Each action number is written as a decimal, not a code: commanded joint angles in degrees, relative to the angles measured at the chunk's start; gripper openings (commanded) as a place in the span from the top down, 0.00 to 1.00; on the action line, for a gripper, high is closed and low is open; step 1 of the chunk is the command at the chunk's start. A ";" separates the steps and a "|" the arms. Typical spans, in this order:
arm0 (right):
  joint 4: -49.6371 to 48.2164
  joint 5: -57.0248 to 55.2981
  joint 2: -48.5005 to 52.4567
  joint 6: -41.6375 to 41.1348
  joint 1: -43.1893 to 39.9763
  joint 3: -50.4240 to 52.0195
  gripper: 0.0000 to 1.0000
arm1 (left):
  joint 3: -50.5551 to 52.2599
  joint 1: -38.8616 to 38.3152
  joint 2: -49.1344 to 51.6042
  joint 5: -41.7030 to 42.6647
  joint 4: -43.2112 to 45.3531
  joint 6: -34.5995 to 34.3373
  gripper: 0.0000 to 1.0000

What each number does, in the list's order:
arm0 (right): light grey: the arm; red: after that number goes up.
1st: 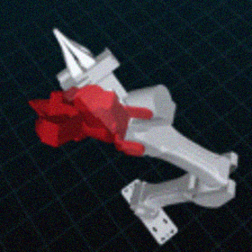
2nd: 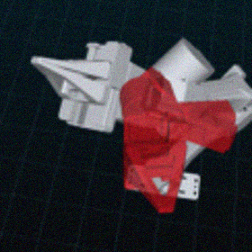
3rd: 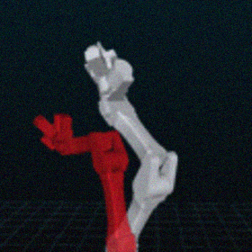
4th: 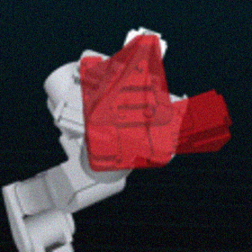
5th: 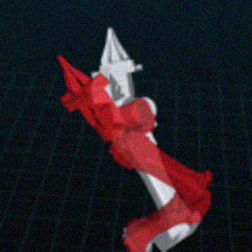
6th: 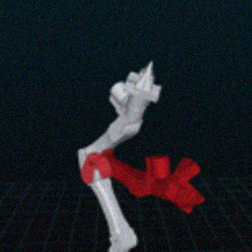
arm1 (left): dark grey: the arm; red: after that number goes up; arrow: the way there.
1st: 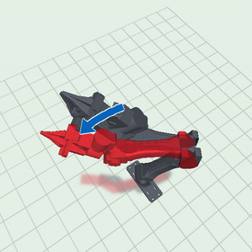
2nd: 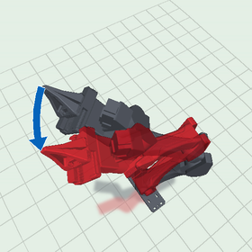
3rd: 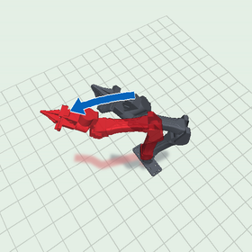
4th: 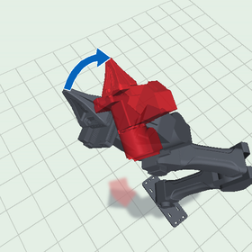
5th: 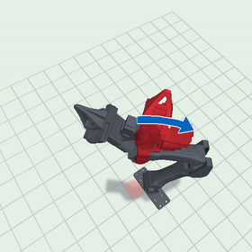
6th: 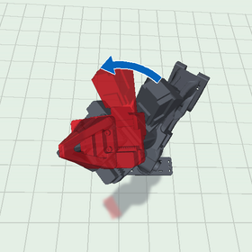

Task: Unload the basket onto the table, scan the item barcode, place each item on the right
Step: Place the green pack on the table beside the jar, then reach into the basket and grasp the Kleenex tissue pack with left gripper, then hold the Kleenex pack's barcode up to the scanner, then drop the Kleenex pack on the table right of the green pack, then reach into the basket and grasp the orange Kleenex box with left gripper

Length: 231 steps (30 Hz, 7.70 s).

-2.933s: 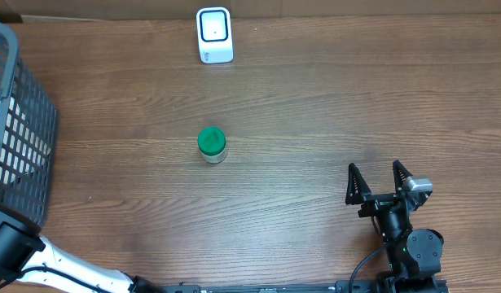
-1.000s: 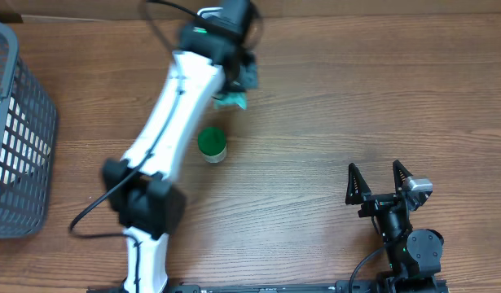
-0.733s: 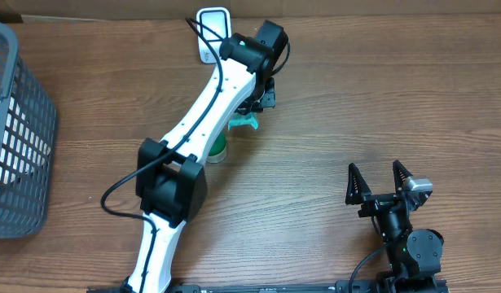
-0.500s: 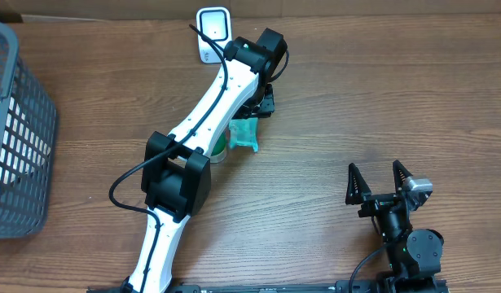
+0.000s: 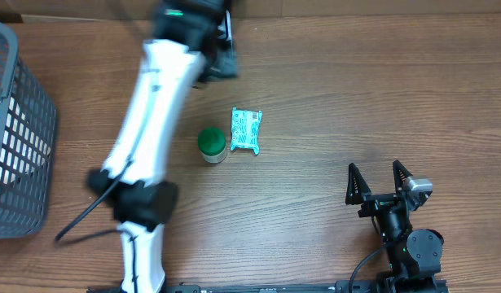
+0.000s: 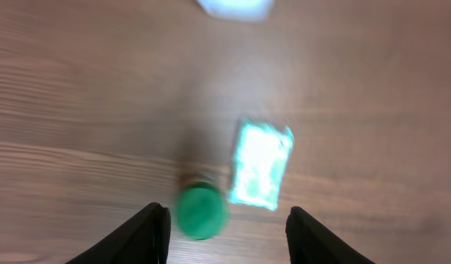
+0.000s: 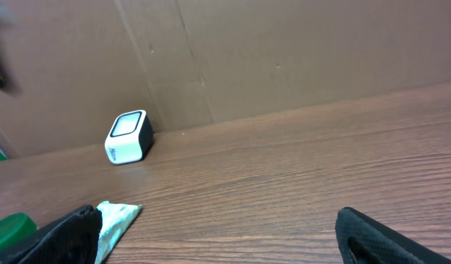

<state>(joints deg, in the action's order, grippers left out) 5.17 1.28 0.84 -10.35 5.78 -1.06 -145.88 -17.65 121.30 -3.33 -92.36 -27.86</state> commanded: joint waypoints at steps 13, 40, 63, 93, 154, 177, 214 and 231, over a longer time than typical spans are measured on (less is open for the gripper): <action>-0.37 0.11 -0.46 -0.09 0.37 0.59 0.00 | -1.97 48.96 -17.66 -2.01 -4.42 4.76 0.37; -0.37 0.11 -0.46 -0.09 0.37 0.59 0.00 | 42.80 70.03 -12.83 -6.08 35.89 24.17 0.27; -0.37 0.11 -0.46 -0.09 0.37 0.59 0.00 | 47.91 68.08 2.14 -13.42 53.07 30.86 0.33; -0.37 0.11 -0.46 -0.09 0.37 0.59 0.00 | 40.65 67.01 -11.17 -13.22 43.74 20.00 0.96; -0.37 0.11 -0.46 -0.09 0.37 0.59 0.00 | 42.88 -19.78 -1.64 5.70 35.82 9.42 0.95; -0.37 0.11 -0.46 -0.09 0.37 0.59 0.00 | 24.30 21.59 -23.80 2.75 20.24 9.84 0.29; -0.37 0.11 -0.46 -0.09 0.37 0.59 0.00 | 38.07 66.66 3.98 -3.98 50.60 51.25 0.46; -0.37 0.11 -0.46 -0.09 0.37 0.59 0.00 | 38.07 66.93 10.32 -11.04 54.55 56.37 0.50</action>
<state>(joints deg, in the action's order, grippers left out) 5.17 1.26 0.84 -10.33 5.78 -1.06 -108.01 48.90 129.97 -11.44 -38.63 27.24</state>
